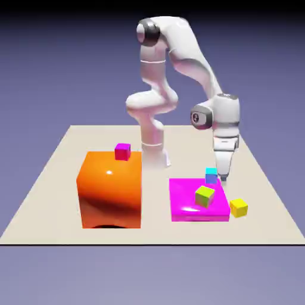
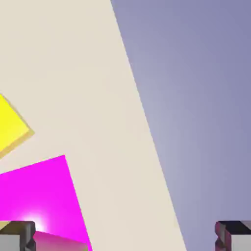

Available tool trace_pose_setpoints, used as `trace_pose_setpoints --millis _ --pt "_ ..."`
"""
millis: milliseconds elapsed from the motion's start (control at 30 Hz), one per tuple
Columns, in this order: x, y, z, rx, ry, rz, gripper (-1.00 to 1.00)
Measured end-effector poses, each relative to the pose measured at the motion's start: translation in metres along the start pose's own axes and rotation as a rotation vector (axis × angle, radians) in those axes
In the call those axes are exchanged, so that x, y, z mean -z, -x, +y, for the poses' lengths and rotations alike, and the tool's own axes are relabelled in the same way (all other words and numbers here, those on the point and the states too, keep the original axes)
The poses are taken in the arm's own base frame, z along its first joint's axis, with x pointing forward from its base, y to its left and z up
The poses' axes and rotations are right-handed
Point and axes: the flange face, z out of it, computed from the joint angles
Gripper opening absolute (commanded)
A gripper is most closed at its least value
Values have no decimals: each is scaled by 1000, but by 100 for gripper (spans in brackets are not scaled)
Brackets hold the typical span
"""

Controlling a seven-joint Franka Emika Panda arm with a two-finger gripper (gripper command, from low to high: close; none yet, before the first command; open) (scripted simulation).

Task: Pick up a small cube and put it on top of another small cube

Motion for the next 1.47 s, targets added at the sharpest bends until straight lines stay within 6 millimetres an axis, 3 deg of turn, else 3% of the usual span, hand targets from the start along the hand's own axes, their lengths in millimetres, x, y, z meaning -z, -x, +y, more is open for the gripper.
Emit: trace_pose_setpoints --millis 200,267,400,433,500,667,900,1033,1067,1367,1400,1467 --pt "-66 -8 -98 457 14 -181 0" --pt "-67 -7 -100 462 14 -184 0" --pt "-127 1 -99 462 14 -183 0" --pt "-136 3 -99 462 14 -184 -100" --pt "-136 3 -99 462 14 -184 -100" --pt "-63 -7 -93 440 16 -188 -100" --pt "8 22 8 35 25 -247 -100" --pt "42 49 48 -165 2 -273 -100" --pt "43 48 43 -155 2 -272 -100" --pt "-20 62 42 -158 8 -273 -100" --pt "-25 64 42 -158 3 -272 100" --pt "-25 64 41 -157 5 -271 100"
